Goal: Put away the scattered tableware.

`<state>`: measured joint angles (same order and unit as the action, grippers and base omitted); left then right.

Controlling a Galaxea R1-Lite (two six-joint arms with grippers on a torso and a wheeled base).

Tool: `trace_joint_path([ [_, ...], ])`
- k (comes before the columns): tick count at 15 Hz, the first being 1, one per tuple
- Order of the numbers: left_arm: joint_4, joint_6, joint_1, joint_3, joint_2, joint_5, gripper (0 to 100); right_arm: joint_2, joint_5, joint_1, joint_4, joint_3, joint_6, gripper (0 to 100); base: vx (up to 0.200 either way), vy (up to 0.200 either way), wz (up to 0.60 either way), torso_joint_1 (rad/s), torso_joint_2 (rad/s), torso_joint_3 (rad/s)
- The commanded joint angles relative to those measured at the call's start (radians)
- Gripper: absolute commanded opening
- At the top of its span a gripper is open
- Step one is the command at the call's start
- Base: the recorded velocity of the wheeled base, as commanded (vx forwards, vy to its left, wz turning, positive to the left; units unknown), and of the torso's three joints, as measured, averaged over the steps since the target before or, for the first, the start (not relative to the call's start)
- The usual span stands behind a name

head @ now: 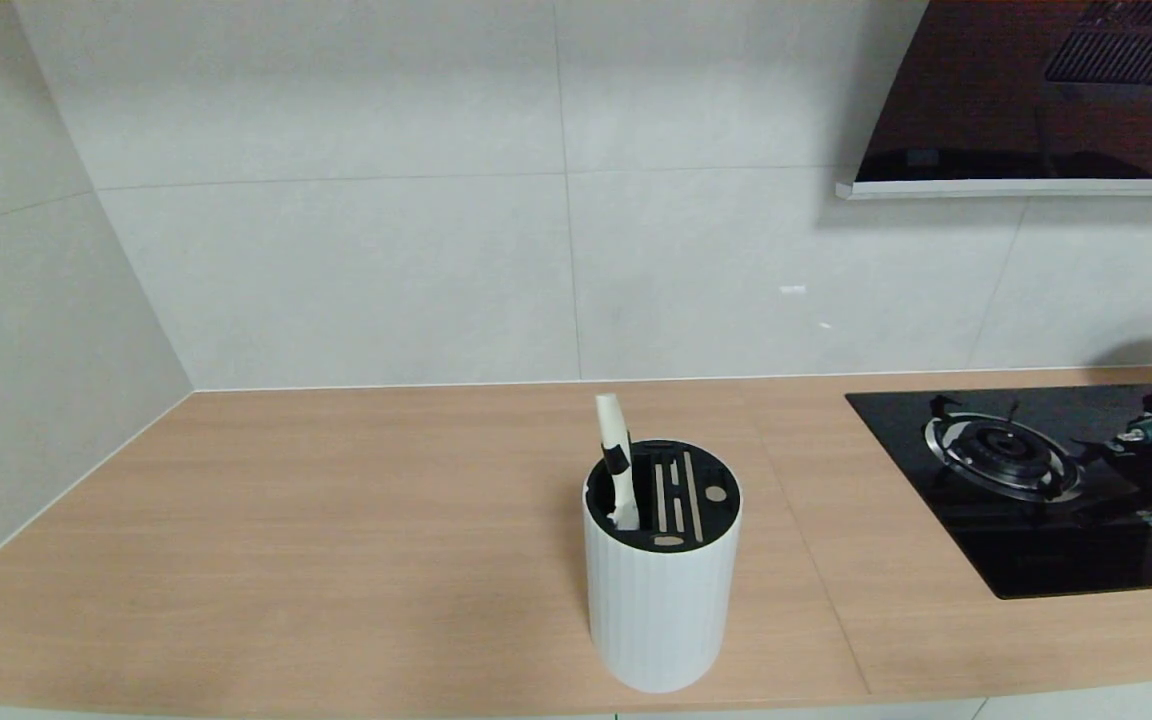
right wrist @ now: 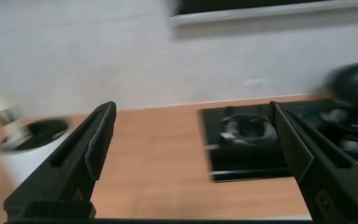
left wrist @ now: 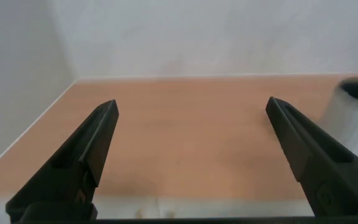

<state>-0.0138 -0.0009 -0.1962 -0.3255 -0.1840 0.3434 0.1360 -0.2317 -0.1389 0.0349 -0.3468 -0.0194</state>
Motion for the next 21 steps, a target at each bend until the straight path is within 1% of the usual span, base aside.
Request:
trace_joint_path([
  [1, -0.017, -0.041, 0.116, 0.01, 0.087, -0.001, 100, -0.055, 0.011, 0.094, 0.0, 0.038, -0.001, 100, 0.0, 0.0, 0.0, 0.0, 0.0, 0.0],
  [2, -0.029, -0.041, 0.187, 0.075, 0.158, -0.015, 100, -0.127, 0.032, 0.139, -0.009, 0.084, 0.004, 100, 0.0, 0.0, 0.0, 0.0, 0.0, 0.0],
  [3, -0.04, -0.033, 0.199, 0.118, 0.184, -0.027, 100, -0.136, 0.045, 0.142, -0.013, 0.104, 0.002, 100, 0.0, 0.0, 0.0, 0.0, 0.0, 0.0],
  [4, -0.02, -0.036, 0.199, 0.194, 0.184, -0.03, 100, -0.136, 0.035, 0.142, -0.006, 0.154, -0.007, 100, 0.0, 0.0, 0.0, 0.0, 0.0, 0.0],
  [5, 0.008, -0.039, 0.199, 0.246, 0.184, -0.049, 100, -0.136, 0.028, 0.142, 0.003, 0.196, -0.008, 100, 0.0, 0.0, 0.0, 0.0, 0.0, 0.0],
  [6, 0.035, -0.039, 0.199, 0.31, 0.184, -0.101, 100, -0.136, 0.029, 0.142, 0.026, 0.242, -0.004, 100, 0.0, 0.0, 0.0, 0.0, 0.0, 0.0],
  [7, 0.055, -0.053, 0.199, 0.326, 0.184, -0.155, 100, -0.136, 0.037, 0.142, 0.054, 0.292, -0.001, 100, 0.0, 0.0, 0.0, 0.0, 0.0, 0.0],
  [8, 0.052, -0.08, 0.199, 0.326, 0.184, -0.202, 100, -0.136, 0.052, 0.142, 0.059, 0.347, 0.002, 100, 0.0, 0.0, 0.0, 0.0, 0.0, 0.0],
  [9, 0.052, -0.08, 0.199, 0.326, 0.184, -0.221, 100, -0.136, 0.063, 0.142, 0.042, 0.347, 0.002, 100, 0.0, 0.0, 0.0, 0.0, 0.0, 0.0],
  [10, 0.051, -0.068, 0.199, 0.326, 0.184, -0.256, 100, -0.136, 0.072, 0.142, -0.009, 0.345, -0.005, 100, 0.0, 0.0, 0.0, 0.0, 0.0, 0.0],
  [11, 0.046, -0.041, 0.198, 0.326, 0.184, -0.308, 100, -0.136, 0.074, 0.142, 0.005, 0.347, -0.014, 100, 0.0, 0.0, 0.0, 0.0, 0.0, 0.0],
  [12, 0.032, -0.002, 0.198, 0.326, 0.184, -0.317, 100, -0.136, 0.077, 0.142, 0.005, 0.347, -0.014, 100, 0.0, 0.0, 0.0, 0.0, 0.0, 0.0],
  [13, 0.014, 0.025, 0.198, 0.326, 0.184, -0.33, 100, -0.136, 0.08, 0.142, 0.005, 0.347, -0.01, 100, 0.0, 0.0, 0.0, 0.0, 0.0, 0.0],
  [14, 0.009, 0.067, 0.198, 0.326, 0.184, -0.354, 100, -0.136, 0.13, 0.142, 0.003, 0.347, -0.011, 100, 0.0, 0.0, 0.0, 0.0, 0.0, 0.0],
  [15, 0.009, 0.064, 0.198, 0.326, 0.184, -0.357, 100, -0.134, 0.189, 0.142, -0.023, 0.347, -0.005, 100, 0.0, 0.0, 0.0, 0.0, 0.0, 0.0],
  [16, 0.008, 0.055, 0.198, 0.326, 0.184, -0.356, 100, -0.134, 0.206, 0.142, -0.053, 0.344, 0.032, 100, 0.0, 0.0, 0.0, 0.0, 0.0, 0.0],
  [18, 0.008, 0.042, 0.198, 0.326, 0.184, -0.356, 100, -0.133, 0.213, 0.142, -0.039, 0.345, 0.047, 100, 0.0, 0.0, 0.0, 0.0, 0.0, 0.0],
  [21, 0.008, 0.042, 0.198, 0.326, 0.184, -0.356, 100, -0.133, 0.213, 0.142, -0.039, 0.345, 0.044, 100, 0.0, 0.0, 0.0, 0.0, 0.0, 0.0],
])
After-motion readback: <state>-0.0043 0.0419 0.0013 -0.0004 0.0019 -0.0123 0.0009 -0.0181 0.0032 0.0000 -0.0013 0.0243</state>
